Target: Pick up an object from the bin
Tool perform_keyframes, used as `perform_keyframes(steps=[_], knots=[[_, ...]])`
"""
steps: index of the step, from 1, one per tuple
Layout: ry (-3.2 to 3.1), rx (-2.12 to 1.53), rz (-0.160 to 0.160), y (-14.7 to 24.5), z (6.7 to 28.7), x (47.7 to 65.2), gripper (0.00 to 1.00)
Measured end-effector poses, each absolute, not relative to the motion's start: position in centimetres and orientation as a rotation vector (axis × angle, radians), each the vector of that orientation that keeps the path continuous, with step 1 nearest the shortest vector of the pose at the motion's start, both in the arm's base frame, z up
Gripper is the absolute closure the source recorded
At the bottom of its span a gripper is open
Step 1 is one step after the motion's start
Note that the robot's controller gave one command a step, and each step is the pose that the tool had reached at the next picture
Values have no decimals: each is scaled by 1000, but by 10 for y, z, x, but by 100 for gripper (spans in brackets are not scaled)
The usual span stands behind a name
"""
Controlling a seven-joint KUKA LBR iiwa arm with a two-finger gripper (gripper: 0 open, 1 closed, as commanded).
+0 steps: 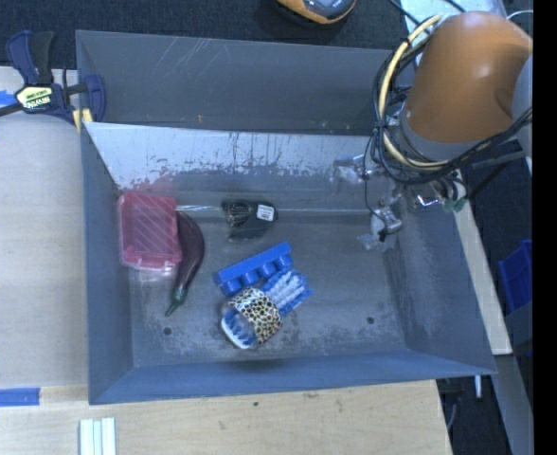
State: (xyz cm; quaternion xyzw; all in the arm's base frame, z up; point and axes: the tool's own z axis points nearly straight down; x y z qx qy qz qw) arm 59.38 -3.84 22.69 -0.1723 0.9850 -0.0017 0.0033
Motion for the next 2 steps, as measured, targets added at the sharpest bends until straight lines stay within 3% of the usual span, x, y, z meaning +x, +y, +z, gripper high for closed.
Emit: perform_keyframes(steps=[1, 2], knots=[[3081, -529, -1, 25, 118, 588, 0], [3089, -526, -5, -56, 147, 541, 0]])
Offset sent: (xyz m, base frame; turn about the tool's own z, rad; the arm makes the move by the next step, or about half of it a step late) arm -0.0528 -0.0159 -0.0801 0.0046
